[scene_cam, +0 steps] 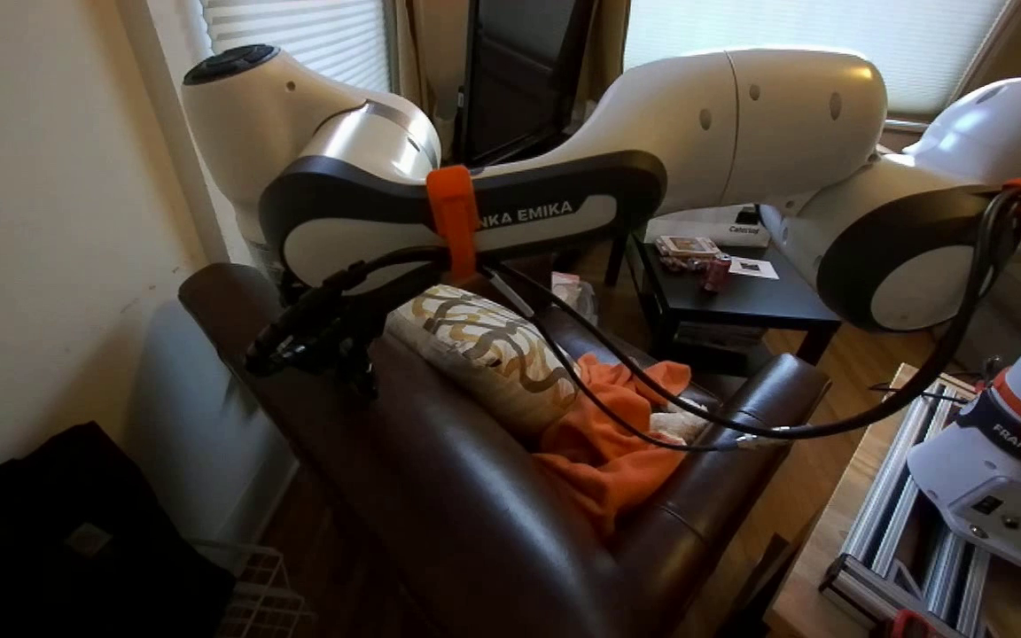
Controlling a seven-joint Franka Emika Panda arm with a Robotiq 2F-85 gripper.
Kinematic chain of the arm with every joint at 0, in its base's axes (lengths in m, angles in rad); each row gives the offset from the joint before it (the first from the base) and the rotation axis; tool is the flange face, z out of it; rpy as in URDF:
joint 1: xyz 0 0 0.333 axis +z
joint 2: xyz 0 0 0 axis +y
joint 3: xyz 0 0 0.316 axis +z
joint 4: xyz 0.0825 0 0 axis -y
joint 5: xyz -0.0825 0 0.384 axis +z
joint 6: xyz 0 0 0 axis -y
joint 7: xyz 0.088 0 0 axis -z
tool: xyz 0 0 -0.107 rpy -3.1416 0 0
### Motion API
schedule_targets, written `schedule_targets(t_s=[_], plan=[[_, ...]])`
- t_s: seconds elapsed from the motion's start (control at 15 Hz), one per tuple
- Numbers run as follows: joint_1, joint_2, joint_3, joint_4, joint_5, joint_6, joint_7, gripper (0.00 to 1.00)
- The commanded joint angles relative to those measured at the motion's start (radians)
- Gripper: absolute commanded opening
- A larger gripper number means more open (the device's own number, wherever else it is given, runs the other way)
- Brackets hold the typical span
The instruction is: Pick up the black remote and put it on the backrest of the couch
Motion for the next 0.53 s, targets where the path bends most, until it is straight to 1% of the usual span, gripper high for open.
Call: schedule_targets(t_s=[0.0, 0.13, 0.2, 0.27, 0.47], plan=[[-0.002, 0.020, 0.001, 0.027, 0.017, -0.016, 0.005, 0.07], [-0.001, 0.020, 0.001, 0.025, 0.016, -0.026, 0.004, 0.07], [-0.001, 0.020, 0.000, 0.024, 0.016, -0.030, 0.006, 0.54], [-0.001, 0.020, 0.000, 0.024, 0.016, -0.035, 0.009, 0.55], [-0.001, 0.017, -0.002, 0.019, 0.015, -0.037, 0.013, 0.75]])
